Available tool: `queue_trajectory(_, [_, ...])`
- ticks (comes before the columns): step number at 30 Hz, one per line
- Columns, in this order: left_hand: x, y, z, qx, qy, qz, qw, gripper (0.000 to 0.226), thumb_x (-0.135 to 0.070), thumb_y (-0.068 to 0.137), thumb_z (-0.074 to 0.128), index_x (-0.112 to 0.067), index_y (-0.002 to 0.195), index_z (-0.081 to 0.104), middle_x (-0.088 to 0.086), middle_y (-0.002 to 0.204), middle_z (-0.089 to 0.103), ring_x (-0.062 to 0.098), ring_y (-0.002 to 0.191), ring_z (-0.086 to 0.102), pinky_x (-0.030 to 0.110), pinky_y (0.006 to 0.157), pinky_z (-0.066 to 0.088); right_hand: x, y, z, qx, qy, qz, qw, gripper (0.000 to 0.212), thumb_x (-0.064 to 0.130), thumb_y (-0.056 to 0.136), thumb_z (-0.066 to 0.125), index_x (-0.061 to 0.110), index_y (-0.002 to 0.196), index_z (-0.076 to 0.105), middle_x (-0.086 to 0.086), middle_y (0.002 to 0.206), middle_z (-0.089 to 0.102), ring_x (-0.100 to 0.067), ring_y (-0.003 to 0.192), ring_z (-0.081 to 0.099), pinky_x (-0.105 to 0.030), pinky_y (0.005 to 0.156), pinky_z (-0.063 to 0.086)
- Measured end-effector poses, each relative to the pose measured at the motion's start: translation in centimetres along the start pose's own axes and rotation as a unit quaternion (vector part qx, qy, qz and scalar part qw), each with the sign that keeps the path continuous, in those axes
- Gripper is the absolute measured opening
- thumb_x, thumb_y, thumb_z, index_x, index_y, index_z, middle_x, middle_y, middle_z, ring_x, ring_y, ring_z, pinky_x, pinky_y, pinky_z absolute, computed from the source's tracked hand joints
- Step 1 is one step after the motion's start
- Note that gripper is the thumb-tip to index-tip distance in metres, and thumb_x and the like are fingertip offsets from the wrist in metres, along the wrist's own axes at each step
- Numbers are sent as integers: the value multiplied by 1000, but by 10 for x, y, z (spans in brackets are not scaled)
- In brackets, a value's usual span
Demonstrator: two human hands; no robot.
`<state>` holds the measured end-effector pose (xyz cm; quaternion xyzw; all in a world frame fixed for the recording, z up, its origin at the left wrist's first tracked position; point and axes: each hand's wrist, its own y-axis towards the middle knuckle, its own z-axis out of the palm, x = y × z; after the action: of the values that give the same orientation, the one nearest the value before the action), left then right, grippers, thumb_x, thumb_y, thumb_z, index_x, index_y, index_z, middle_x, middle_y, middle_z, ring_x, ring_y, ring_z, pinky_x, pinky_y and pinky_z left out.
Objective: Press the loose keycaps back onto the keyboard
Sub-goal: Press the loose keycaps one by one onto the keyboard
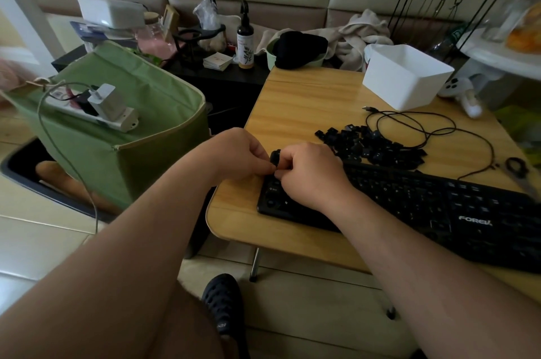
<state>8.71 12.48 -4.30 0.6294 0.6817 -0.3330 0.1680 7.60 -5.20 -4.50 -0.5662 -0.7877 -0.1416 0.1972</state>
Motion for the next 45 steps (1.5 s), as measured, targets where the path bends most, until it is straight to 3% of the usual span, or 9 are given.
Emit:
queue_trajectory(4, [3, -1, -6, 11, -34, 2, 999, 15, -41, 87, 81, -27, 82, 80, -11, 76, 76, 9, 84, 67, 31, 76, 52, -12, 0, -6, -30, 69, 0, 997, 14, 32, 93, 73, 29, 80, 70, 14, 80, 65, -11, 80, 63, -37, 81, 53])
queue_trajectory(8, [-1, 1, -4, 1, -53, 2, 999, 24, -51, 83, 82, -28, 85, 77, -8, 87, 75, 12, 89, 67, 33, 78, 52, -38, -6, -26, -125, 119, 31, 984, 16, 25, 95, 72, 26, 79, 68, 10, 68, 62, -5, 59, 56, -21, 55, 37])
queue_trajectory(16, [-36, 19, 17, -109, -54, 87, 989, 11, -40, 89, 78, -34, 93, 71, -10, 97, 64, 9, 88, 62, 25, 67, 47, -89, -25, -54, -141, 78, 52, 986, 15, 27, 93, 74, 30, 79, 71, 8, 69, 63, -11, 63, 58, -24, 57, 39])
queue_trajectory(20, [-67, 33, 40, -115, 41, 126, 984, 12, -43, 91, 70, -36, 100, 74, -18, 95, 65, 10, 95, 63, 38, 85, 58, -109, -30, -56, -129, 70, 67, 987, 13, 27, 93, 73, 33, 82, 72, 9, 73, 63, -11, 66, 59, -24, 57, 41])
queue_trajectory(24, [-88, 42, 62, -97, 145, 114, 978, 14, -48, 87, 68, -40, 98, 69, -18, 97, 65, 13, 101, 61, 44, 98, 47, -112, -26, -56, -140, 83, 61, 985, 11, 28, 93, 73, 34, 84, 73, 11, 76, 65, -9, 67, 60, -23, 57, 42])
queue_trajectory(30, [-97, 48, 68, -94, 131, 69, 985, 10, -41, 84, 74, -38, 92, 70, -16, 95, 66, 14, 98, 61, 51, 102, 50, -114, -26, -59, -155, 93, 49, 982, 10, 28, 92, 73, 33, 83, 74, 12, 73, 65, -5, 65, 58, -19, 54, 38])
queue_trajectory(36, [-98, 37, 54, -58, -128, 92, 986, 9, -28, 92, 75, -31, 100, 77, -10, 90, 74, 3, 82, 68, 22, 69, 50, -113, -29, -60, -180, 151, 3, 972, 15, 26, 91, 77, 36, 102, 75, 15, 76, 66, -1, 68, 57, -8, 57, 40])
queue_trajectory(42, [-98, 13, 54, 95, -360, 103, 922, 17, -9, 99, 66, -8, 115, 74, 16, 110, 76, 18, 93, 65, 32, 86, 51, -101, -34, -58, -252, 210, -66, 942, 34, 20, 83, 86, 34, 111, 75, 17, 90, 71, -6, 78, 64, -14, 69, 51])
queue_trajectory(45, [-97, 10, 51, 113, -399, 98, 905, 15, -7, 101, 63, -8, 111, 74, 8, 98, 73, 16, 86, 64, 29, 82, 51, -99, -36, -57, -277, 208, -82, 935, 32, 19, 82, 86, 32, 110, 76, 14, 97, 73, -7, 82, 67, -18, 72, 53])
